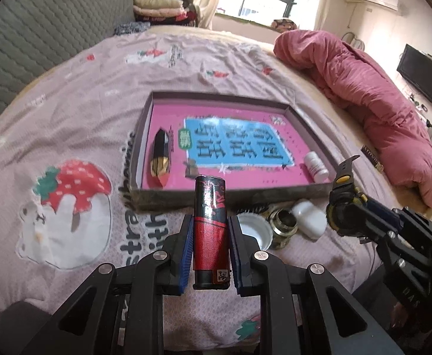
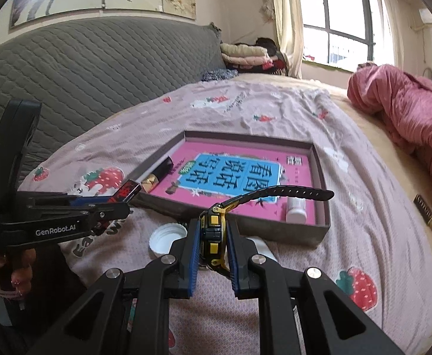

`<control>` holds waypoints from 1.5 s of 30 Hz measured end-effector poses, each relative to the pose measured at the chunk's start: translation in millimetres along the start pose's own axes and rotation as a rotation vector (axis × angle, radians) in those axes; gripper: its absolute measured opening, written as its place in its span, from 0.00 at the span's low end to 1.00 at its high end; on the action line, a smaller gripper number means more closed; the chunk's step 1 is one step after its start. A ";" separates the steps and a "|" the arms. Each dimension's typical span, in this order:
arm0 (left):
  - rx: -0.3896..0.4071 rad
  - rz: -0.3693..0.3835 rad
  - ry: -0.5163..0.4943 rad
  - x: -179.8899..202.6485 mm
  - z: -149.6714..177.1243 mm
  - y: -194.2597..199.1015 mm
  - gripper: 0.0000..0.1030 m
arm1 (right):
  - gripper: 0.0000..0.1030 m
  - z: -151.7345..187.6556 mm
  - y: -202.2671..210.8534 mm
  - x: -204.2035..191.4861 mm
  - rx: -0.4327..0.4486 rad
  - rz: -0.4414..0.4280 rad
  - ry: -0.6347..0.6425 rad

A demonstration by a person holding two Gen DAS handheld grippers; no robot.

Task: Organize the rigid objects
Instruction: 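Lift the red lighter and yellow watch and carry both over the grey box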

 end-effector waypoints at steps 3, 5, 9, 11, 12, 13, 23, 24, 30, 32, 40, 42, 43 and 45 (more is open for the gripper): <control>0.022 -0.009 -0.010 3.6 -9.4 8.3 0.22 | 0.17 -7.4 7.0 -7.7 0.024 -0.005 0.018; 0.035 -0.014 -0.014 5.4 -16.1 12.7 0.22 | 0.17 -13.2 11.5 -12.9 0.042 -0.010 0.025; 0.061 -0.036 -0.026 7.3 -30.3 21.2 0.22 | 0.17 -26.1 17.9 -19.6 0.074 -0.011 0.037; 0.069 -0.046 -0.029 7.6 -36.2 24.6 0.22 | 0.17 -33.3 19.8 -21.1 0.089 -0.012 0.036; 0.073 -0.048 -0.027 7.1 -39.3 25.9 0.22 | 0.17 -36.4 20.1 -21.0 0.093 -0.009 0.034; 0.073 -0.053 -0.026 6.8 -41.9 26.7 0.22 | 0.17 -40.5 20.6 -20.6 0.099 -0.006 0.032; 0.107 -0.035 -0.007 3.8 -57.9 33.2 0.22 | 0.17 -62.2 27.5 -16.4 0.142 -0.003 0.003; 0.109 -0.034 -0.007 3.7 -58.6 33.6 0.22 | 0.17 -63.0 27.9 -16.2 0.145 -0.002 0.002; 0.114 -0.046 -0.016 1.8 -63.9 33.3 0.22 | 0.17 -69.1 27.4 -14.3 0.153 0.002 0.000; 0.124 -0.062 -0.031 1.3 -69.0 34.2 0.22 | 0.17 -72.2 27.4 -12.6 0.154 0.003 -0.005; 0.143 -0.062 -0.023 -3.3 -87.2 32.2 0.22 | 0.17 -87.1 25.0 -2.3 0.168 0.015 -0.027; 0.147 -0.078 -0.039 -2.3 -91.2 30.0 0.22 | 0.17 -89.6 22.1 -0.8 0.170 0.014 -0.035; 0.152 -0.085 -0.048 -1.7 -93.5 28.1 0.22 | 0.17 -90.7 20.0 -0.7 0.171 0.011 -0.038; 0.151 -0.089 -0.053 -0.6 -96.7 23.6 0.22 | 0.17 -91.9 14.7 -1.2 0.173 0.011 -0.041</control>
Point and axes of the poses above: each gripper's, at about its wrist camera, not at the fingertips, and y roughly against the way its jaws point, x to its right, z to its underside, the point moved 5 cm from there along -y, roughly the way its jaws point, and after that the axes turned 11 degrees about -y, right-handed, at the moved point
